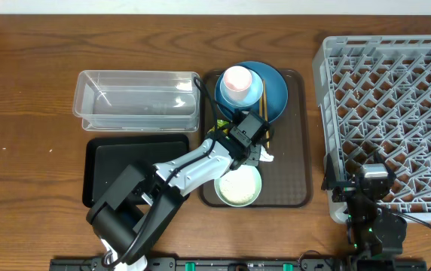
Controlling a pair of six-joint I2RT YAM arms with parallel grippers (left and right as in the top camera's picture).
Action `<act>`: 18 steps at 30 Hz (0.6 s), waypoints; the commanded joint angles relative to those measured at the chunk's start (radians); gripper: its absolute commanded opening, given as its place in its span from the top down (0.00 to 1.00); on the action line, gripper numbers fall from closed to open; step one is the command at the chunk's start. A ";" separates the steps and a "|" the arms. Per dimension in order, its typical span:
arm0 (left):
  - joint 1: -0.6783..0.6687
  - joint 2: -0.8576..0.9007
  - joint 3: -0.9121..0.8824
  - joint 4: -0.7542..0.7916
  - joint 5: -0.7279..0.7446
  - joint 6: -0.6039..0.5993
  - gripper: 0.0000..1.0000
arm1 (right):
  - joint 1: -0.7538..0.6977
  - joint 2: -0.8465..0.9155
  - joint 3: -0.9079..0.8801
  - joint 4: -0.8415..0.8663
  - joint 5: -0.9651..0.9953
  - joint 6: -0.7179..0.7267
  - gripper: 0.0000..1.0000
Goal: Sort waste into correct bins and load items into the dishwasher rack
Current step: 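Lower the left gripper and grasp the crumpled white tissue, then carry the tissue left and drop it into the clear bin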
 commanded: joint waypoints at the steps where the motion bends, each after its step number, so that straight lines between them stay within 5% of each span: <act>1: -0.001 0.008 -0.006 0.002 -0.016 0.000 0.76 | -0.005 -0.007 -0.002 -0.003 0.005 -0.008 0.01; 8: 0.001 -0.024 -0.004 -0.011 -0.016 0.015 0.94 | -0.005 -0.007 -0.002 -0.002 0.005 -0.008 0.01; 18: 0.065 -0.321 -0.004 -0.176 -0.187 0.026 0.94 | -0.005 -0.007 -0.002 -0.003 0.005 -0.008 0.01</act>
